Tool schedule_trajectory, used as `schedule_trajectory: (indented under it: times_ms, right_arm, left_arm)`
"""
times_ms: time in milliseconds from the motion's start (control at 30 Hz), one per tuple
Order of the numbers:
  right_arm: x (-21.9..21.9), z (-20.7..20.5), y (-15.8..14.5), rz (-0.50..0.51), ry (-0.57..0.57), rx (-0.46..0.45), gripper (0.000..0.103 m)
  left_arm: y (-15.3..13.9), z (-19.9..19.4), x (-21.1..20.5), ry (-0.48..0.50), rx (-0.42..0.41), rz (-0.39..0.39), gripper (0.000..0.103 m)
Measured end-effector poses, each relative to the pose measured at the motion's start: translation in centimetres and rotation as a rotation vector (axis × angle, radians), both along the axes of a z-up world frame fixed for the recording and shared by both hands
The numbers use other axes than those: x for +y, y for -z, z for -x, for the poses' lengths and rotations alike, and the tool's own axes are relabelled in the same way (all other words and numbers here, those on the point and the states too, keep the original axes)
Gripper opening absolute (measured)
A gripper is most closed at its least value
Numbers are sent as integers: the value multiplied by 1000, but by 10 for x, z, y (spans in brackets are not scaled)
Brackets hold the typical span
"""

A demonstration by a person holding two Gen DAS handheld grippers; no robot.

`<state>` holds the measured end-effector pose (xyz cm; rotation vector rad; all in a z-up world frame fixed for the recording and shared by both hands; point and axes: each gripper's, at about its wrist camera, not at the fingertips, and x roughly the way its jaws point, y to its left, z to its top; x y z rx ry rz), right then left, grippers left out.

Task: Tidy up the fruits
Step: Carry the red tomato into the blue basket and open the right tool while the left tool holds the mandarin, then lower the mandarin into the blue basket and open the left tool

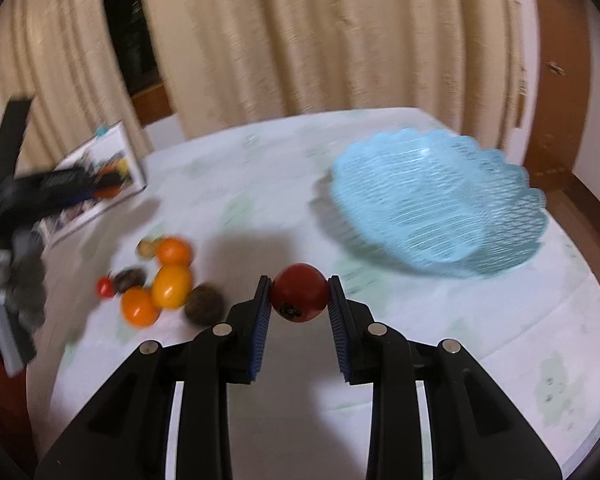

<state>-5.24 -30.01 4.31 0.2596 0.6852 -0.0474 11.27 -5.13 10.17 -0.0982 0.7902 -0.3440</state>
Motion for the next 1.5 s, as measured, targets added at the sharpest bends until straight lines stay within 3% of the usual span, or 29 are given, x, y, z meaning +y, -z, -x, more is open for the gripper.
schedule_trajectory:
  times_ms: [200, 533, 667, 900, 1000, 1100, 1500]
  right_arm:
    - [-45, -3, -13, -12, 133, -46, 29]
    - [-98, -14, 10, -35, 261, -12, 30]
    - [-106, -5, 13, -60, 283, -38, 43]
    - [-116, 14, 13, -51, 316, -88, 47]
    - [-119, 22, 14, -53, 320, -115, 47]
    - [-119, 34, 14, -49, 331, -154, 60]
    - [-130, 52, 26, -76, 385, -185, 61]
  left_arm:
    - [-5, 9, -9, 33, -15, 3, 40]
    - [-6, 19, -22, 64, -25, -11, 40]
    - [-6, 24, -28, 68, -33, -24, 40]
    - [-2, 37, -47, 86, -19, -42, 40]
    - [-6, 46, -69, 117, -32, -70, 40]
    - [-11, 54, -93, 150, -51, -89, 40]
    - [-5, 71, -208, 325, -43, -113, 40]
